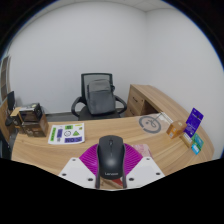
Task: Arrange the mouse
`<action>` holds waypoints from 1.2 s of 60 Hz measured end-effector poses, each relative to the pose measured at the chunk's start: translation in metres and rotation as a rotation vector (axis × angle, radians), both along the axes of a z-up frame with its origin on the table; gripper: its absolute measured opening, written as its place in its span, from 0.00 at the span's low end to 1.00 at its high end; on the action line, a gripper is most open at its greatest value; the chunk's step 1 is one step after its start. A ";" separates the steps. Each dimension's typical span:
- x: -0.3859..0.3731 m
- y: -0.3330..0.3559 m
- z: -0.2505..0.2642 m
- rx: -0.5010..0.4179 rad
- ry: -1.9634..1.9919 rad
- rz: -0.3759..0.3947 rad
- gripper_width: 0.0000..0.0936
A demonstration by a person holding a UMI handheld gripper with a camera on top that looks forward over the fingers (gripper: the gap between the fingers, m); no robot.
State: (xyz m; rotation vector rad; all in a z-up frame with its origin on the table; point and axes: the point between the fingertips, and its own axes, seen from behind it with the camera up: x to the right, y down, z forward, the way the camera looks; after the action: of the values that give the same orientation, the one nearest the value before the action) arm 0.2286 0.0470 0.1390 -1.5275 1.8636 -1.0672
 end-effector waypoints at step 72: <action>-0.248 -0.002 0.047 0.052 0.112 0.108 0.92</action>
State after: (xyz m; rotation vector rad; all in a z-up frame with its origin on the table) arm -0.0193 0.0449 0.1856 -1.6678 1.8436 -0.8946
